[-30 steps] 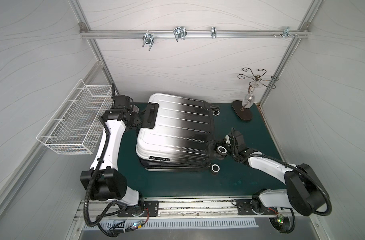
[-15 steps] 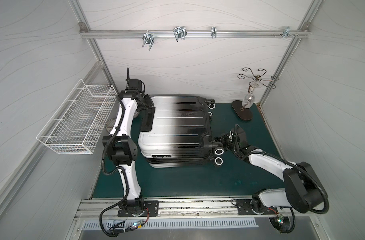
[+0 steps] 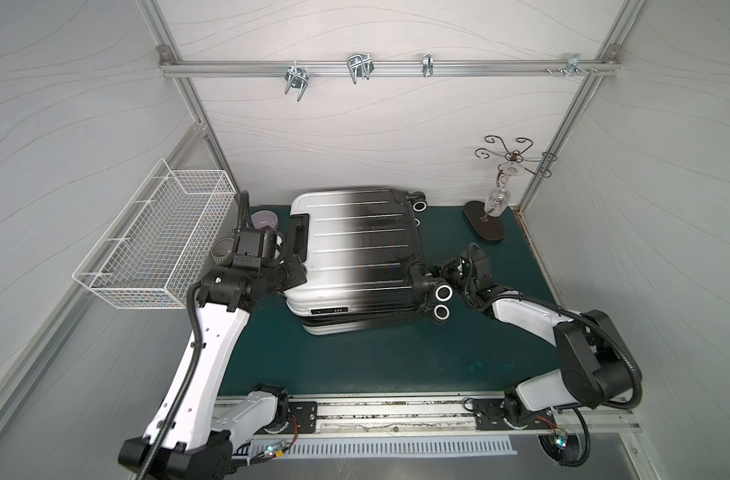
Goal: Close the suitcase zippers
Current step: Adjust the suitcase at the center of the board.
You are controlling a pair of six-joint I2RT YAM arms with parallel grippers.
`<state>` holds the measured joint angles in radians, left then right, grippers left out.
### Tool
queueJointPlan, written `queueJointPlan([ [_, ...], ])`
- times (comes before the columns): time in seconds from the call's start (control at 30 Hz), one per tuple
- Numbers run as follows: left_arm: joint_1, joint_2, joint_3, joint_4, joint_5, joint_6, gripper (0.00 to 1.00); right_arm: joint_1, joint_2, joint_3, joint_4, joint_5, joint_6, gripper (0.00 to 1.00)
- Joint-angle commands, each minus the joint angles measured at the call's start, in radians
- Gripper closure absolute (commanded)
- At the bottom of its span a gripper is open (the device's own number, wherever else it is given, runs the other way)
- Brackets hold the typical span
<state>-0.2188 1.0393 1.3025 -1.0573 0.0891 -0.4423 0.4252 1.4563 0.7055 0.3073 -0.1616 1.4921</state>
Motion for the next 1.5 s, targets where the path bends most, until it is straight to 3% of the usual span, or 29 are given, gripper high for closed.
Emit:
queueJointPlan([
  [0.0,-0.180,-0.029,-0.072,-0.003,0.038,-0.029,0.55,-0.008,-0.022,0.028,0.151,-0.031,0.036,1.00],
  [0.07,-0.394,-0.024,-0.132,0.019,0.000,-0.049,0.57,-0.016,-0.026,0.027,0.148,-0.037,0.033,1.00],
  [0.13,-0.618,0.011,-0.209,0.076,-0.113,-0.082,0.57,-0.022,-0.038,0.024,0.159,-0.045,0.033,1.00],
  [0.2,-0.728,0.075,-0.274,0.119,-0.142,-0.105,0.57,-0.024,-0.053,0.030,0.150,-0.053,0.024,1.00],
  [0.27,-0.755,0.127,-0.341,0.206,-0.144,-0.116,0.56,-0.026,-0.071,0.040,0.133,-0.070,0.007,1.00],
  [0.37,-0.736,0.169,-0.422,0.355,-0.210,-0.109,0.55,-0.033,-0.104,0.033,0.113,-0.113,-0.017,1.00],
  [0.53,-0.541,0.225,-0.452,0.590,-0.182,-0.061,0.54,-0.040,-0.203,-0.038,0.051,-0.199,-0.056,1.00],
  [0.6,-0.502,0.265,-0.434,0.636,-0.180,-0.028,0.54,-0.051,-0.261,-0.091,0.034,-0.242,-0.065,1.00],
  [0.73,-0.466,0.381,-0.381,0.705,-0.149,0.018,0.54,-0.043,-0.405,-0.161,-0.092,-0.321,-0.117,1.00],
  [0.87,-0.461,0.471,-0.303,0.744,-0.116,0.038,0.55,0.017,-0.484,-0.242,-0.114,-0.299,-0.089,1.00],
  [1.0,-0.495,0.537,-0.266,0.816,-0.046,-0.009,0.56,0.101,-0.364,-0.279,0.076,-0.265,-0.011,1.00],
  [1.13,-0.570,0.531,-0.277,0.824,-0.078,-0.020,0.56,0.135,-0.183,-0.235,0.268,-0.341,0.012,1.00],
  [1.27,-0.483,0.403,-0.345,0.759,-0.093,-0.051,0.55,0.124,-0.115,-0.217,0.299,-0.406,-0.033,1.00],
  [1.33,-0.386,0.317,-0.379,0.724,-0.055,-0.079,0.53,0.137,-0.111,-0.187,0.275,-0.460,-0.084,0.75],
  [1.4,-0.341,0.255,-0.371,0.638,-0.041,-0.081,0.51,0.155,-0.138,-0.162,0.221,-0.513,-0.151,0.63],
  [1.47,-0.341,0.193,-0.358,0.556,-0.054,-0.084,0.49,0.166,-0.210,-0.133,0.047,-0.550,-0.264,0.56],
])
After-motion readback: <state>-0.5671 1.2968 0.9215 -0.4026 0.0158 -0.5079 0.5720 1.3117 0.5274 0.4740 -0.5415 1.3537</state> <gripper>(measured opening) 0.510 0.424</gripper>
